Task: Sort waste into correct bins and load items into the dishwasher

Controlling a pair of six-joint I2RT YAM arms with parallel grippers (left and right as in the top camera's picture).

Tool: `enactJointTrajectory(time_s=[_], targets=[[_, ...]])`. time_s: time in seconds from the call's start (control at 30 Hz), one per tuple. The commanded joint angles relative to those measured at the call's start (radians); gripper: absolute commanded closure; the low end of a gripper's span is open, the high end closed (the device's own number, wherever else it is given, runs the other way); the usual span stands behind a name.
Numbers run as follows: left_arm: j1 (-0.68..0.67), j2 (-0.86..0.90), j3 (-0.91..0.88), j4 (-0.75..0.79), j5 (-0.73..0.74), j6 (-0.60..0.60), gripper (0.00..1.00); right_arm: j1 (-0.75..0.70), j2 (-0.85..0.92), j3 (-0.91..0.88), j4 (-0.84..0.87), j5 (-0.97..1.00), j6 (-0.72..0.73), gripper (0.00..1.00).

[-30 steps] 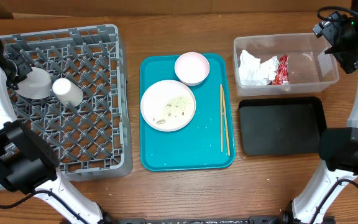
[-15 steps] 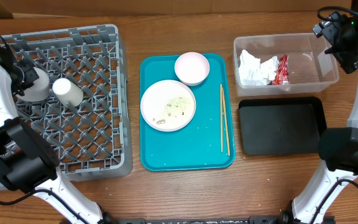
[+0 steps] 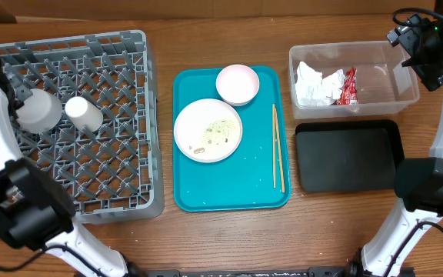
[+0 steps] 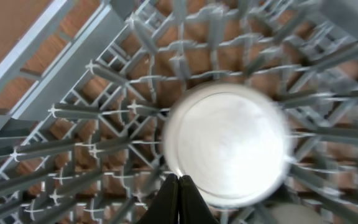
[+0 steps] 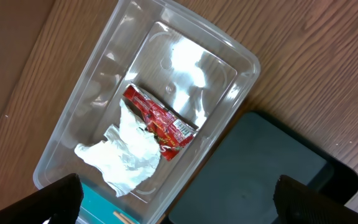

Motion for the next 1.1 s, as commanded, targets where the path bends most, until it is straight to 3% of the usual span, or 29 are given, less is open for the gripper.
enactJointTrajectory(time_s=[0.0, 0.3, 0.47, 0.5, 0.57, 0.6, 0.63, 0.67, 0.8, 0.97, 1.07], targets=[[0.003, -0.115, -0.001, 0.0, 0.198, -0.026, 0.96, -0.002, -0.006, 0.001, 0.005, 0.01, 0.004, 0.0], [-0.066, -0.289, -0.001, -0.029, 0.76, 0.026, 0.95, -0.002, -0.006, 0.001, 0.005, 0.01, 0.004, 0.0], [-0.236, -0.295, -0.002, -0.163, 0.818, 0.091, 0.93, -0.002, -0.006, 0.001, 0.005, 0.01, 0.004, 0.0], [-0.274, -0.293, -0.002, -0.177, 0.809, 0.11, 0.87, -0.002, -0.006, 0.001, 0.005, 0.01, 0.004, 0.0], [-0.373, -0.281, -0.002, -0.208, 0.743, 0.119, 0.63, -0.002, -0.006, 0.001, 0.005, 0.01, 0.004, 0.0], [-0.418, -0.276, -0.002, -0.22, 0.706, 0.119, 0.46, -0.002, -0.006, 0.001, 0.005, 0.01, 0.004, 0.0], [-0.502, -0.262, -0.002, -0.238, 0.637, 0.118, 0.22, -0.002, -0.006, 0.001, 0.005, 0.01, 0.004, 0.0], [-0.545, -0.254, -0.002, -0.246, 0.604, 0.118, 0.18, -0.002, -0.006, 0.001, 0.005, 0.01, 0.004, 0.0], [-0.708, -0.203, -0.003, -0.268, 0.486, 0.111, 0.18, -0.002, -0.006, 0.001, 0.005, 0.01, 0.004, 0.0], [-0.882, -0.076, -0.003, -0.278, 0.412, 0.106, 0.34, -0.002, -0.006, 0.001, 0.005, 0.01, 0.004, 0.0], [-0.93, -0.019, -0.003, -0.277, 0.401, 0.102, 0.36, -0.002, -0.006, 0.001, 0.005, 0.01, 0.004, 0.0]])
